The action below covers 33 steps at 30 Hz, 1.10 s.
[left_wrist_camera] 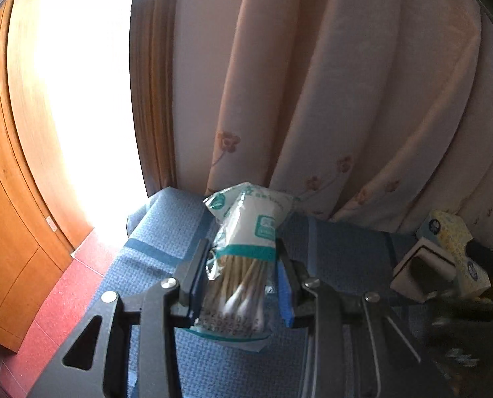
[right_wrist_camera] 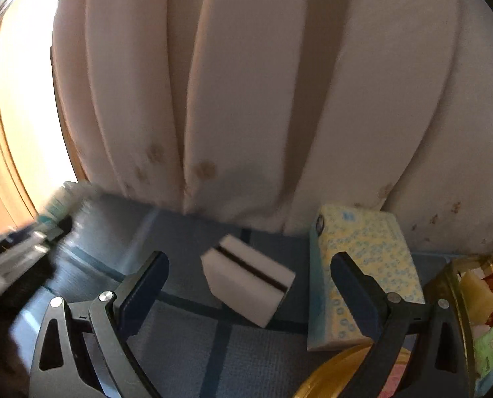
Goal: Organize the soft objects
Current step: 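Grasp the white sponge with the right tool while the left tool holds the swab pack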
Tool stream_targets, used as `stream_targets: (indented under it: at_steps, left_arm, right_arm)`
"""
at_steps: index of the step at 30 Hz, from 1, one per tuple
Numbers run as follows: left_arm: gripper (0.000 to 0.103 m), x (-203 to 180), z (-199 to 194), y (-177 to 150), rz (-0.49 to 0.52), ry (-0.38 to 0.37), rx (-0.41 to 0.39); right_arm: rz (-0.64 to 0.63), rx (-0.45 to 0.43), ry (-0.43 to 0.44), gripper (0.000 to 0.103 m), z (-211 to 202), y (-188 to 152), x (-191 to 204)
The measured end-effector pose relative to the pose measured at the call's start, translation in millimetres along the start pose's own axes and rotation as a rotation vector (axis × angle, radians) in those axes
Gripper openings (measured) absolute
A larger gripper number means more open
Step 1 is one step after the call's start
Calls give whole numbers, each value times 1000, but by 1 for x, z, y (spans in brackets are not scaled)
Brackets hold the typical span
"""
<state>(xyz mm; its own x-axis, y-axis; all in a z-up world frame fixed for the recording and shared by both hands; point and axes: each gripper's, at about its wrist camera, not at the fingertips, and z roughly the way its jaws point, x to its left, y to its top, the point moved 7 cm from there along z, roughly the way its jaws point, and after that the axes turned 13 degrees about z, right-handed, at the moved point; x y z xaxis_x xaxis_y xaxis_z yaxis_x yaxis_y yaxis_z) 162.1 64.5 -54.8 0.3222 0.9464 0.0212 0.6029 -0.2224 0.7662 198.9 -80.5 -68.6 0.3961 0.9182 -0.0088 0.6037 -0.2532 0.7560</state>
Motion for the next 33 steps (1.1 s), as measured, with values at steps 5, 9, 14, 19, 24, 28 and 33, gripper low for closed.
stream_targets:
  at_steps: [5,9,14,19,24,28,33]
  left_arm:
    - [35,-3,5,1,0,-5,21]
    - [35,-3,8,3,9,2,14]
    - [35,-3,0,7,18,32,-43]
    - [35,0,-13,12,21,85,-118]
    - [35,0,-25,14,31,163,-171]
    - [35,-1,-36,13,34,208,-205]
    - [35,-8,-45,9,34,228,-217]
  right_arm:
    - [-50,114,-55,53,26,-20,-1]
    - [-40,36,-22,51,9,-19,-1]
    - [139,-217,145,51,-54,-6,-11]
    - [163,-313,186,51,-75,-12,-16]
    - [146,-364,195,51,-86,-16,-16]
    - [103,-392,193,51,-84,-11,-2]
    - [113,-387,194,51,-89,-12,-1]
